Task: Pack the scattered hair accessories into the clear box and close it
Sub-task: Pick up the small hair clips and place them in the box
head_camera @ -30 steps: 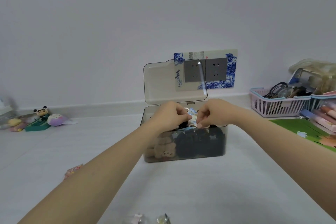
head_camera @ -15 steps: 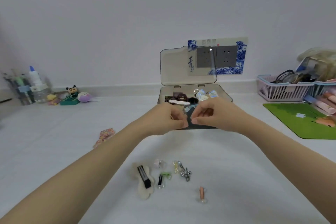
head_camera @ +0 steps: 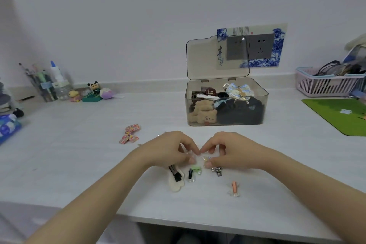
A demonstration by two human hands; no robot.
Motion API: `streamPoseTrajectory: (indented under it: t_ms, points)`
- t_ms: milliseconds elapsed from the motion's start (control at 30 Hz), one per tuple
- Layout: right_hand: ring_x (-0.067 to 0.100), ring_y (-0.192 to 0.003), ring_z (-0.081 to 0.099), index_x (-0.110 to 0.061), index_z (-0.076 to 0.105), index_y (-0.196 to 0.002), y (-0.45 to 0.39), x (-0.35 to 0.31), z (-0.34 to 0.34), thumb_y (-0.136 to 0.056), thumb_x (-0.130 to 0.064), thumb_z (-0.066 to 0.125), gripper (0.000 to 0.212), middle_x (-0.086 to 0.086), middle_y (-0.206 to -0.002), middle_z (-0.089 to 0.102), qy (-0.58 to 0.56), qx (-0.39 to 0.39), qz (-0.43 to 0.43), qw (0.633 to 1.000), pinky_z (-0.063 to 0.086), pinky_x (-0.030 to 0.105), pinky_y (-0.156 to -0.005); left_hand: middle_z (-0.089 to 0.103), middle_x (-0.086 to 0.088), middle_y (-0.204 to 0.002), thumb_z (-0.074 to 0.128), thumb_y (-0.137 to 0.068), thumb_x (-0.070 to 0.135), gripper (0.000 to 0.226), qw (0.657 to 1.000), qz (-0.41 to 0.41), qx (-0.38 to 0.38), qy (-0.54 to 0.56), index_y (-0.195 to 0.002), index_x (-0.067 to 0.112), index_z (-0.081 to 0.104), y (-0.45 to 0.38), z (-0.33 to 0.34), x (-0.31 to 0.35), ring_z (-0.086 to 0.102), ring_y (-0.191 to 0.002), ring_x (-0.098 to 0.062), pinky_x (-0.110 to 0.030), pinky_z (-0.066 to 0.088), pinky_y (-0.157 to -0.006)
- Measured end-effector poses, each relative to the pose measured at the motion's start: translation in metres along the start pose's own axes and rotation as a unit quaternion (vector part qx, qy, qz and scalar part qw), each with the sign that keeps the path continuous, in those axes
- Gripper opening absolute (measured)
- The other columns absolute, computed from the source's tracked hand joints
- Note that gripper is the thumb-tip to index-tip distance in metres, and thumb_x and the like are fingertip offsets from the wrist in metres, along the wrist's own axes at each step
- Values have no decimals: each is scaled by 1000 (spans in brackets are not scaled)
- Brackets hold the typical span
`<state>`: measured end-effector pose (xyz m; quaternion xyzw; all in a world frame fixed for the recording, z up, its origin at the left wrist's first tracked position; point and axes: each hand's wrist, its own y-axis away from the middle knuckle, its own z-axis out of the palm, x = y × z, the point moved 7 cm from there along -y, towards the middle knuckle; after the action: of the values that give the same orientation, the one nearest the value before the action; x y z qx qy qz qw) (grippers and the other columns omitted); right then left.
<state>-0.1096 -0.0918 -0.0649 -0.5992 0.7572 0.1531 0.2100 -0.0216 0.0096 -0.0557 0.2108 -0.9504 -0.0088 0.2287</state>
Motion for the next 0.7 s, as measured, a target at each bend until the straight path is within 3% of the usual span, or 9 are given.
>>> streamPoseTrajectory:
  t_ms: [100,200,267,333,367,433,533,600,700]
  points:
    - [-1,-61,50,-30,70,-94,-4,0,6,-74,-40,74,22,-19,-81,55,-11,28,10,1000,37,9,-56,60,13,-79,73,-79,24,18,999,4,6,31,-96,30,74,-5,-2,-3,57,-73,-4,-17,45,-70]
    - [-5,-55,52,-26,70,-82,-6,3,6,-71,-34,77,15,-16,-68,58,-61,47,27,997,38,6,-53,64,8,-77,73,-78,19,18,997,13,30,63,-95,26,74,-10,-5,-4,55,-68,-5,-17,44,-67]
    - [-5,-54,54,-21,69,-79,-6,9,3,-71,-27,78,14,-13,-64,62,-124,59,55,989,41,6,-55,65,5,-78,74,-78,16,19,992,16,60,109,-96,21,75,-13,-10,-5,55,-67,-5,-15,45,-65]
    - [6,-60,61,-12,64,-81,-3,16,0,-79,-16,72,10,-3,-67,68,-264,64,92,958,49,18,-61,65,3,-80,78,-76,15,20,979,18,104,174,-96,17,74,-15,-18,-6,55,-66,-3,-12,45,-62]
    - [13,-63,64,-8,60,-82,-2,19,1,-84,-10,65,6,4,-72,69,-370,62,117,919,52,23,-61,64,3,-80,79,-75,14,21,971,23,121,203,-95,16,74,-16,-23,-4,55,-64,0,-10,45,-61]
    - [23,-68,66,-4,56,-88,1,22,10,-91,-4,51,5,15,-78,66,-580,39,174,795,56,30,-56,62,6,-76,79,-73,10,22,957,48,140,251,-92,17,72,-16,-28,4,55,-60,6,-12,47,-57]
    - [31,-72,65,4,55,-100,3,15,20,-96,-17,39,26,19,-75,63,-748,-22,215,628,59,35,-56,62,11,-76,81,-70,6,27,954,113,148,234,-90,19,68,-17,-29,31,57,-64,7,-10,47,-56]
    - [33,-75,66,7,54,-105,3,9,22,-98,-33,36,45,18,-75,62,-786,-60,206,580,60,39,-65,65,10,-82,81,-69,4,31,955,149,156,206,-91,21,66,-19,-27,46,59,-71,7,-8,47,-66]
    - [26,-66,65,4,54,-105,3,2,22,-98,-38,33,48,14,-75,58,-804,-97,180,559,58,31,-63,68,7,-94,80,-70,8,31,957,149,150,197,-90,27,66,-24,-19,50,63,-83,0,-13,51,-78]
